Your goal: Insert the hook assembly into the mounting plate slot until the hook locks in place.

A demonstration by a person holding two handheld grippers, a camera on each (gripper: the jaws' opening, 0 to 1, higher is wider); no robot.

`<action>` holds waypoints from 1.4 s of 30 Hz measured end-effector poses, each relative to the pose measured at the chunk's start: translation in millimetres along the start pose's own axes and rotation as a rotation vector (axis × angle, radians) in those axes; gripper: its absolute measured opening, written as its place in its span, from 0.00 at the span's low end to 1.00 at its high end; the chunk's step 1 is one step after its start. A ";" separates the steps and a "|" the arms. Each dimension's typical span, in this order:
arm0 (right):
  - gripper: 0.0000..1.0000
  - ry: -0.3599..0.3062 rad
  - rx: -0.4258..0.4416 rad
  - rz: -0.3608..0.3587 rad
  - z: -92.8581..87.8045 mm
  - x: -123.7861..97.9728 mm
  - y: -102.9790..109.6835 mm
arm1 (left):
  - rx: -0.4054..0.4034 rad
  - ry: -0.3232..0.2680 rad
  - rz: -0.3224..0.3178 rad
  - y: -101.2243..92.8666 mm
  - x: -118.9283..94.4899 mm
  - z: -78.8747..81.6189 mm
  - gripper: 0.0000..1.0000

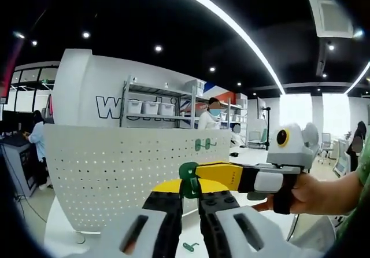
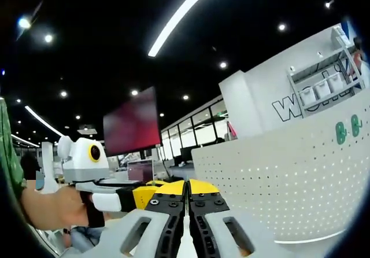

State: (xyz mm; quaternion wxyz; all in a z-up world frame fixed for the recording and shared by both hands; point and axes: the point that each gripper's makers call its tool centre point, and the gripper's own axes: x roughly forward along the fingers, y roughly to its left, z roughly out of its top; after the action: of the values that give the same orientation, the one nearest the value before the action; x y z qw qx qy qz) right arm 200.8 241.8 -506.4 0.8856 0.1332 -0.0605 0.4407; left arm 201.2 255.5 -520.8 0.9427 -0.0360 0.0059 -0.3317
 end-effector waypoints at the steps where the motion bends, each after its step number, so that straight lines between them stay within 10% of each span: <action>1: 0.00 0.000 0.001 0.002 0.0 0.0 0.8 | 0.002 0.000 -0.001 -0.4 0.2 -0.3 0.08; 42: 0.00 0.013 -0.104 0.030 -0.7 -14.7 20.5 | 0.026 -0.013 0.006 -15.3 -16.3 -0.4 0.03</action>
State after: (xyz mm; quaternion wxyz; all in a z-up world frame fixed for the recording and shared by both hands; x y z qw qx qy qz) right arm 175.6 242.6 -506.7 0.8851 0.0832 -0.0796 0.4510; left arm 179.0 253.8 -520.3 0.9440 -0.0261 -0.0046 -0.3288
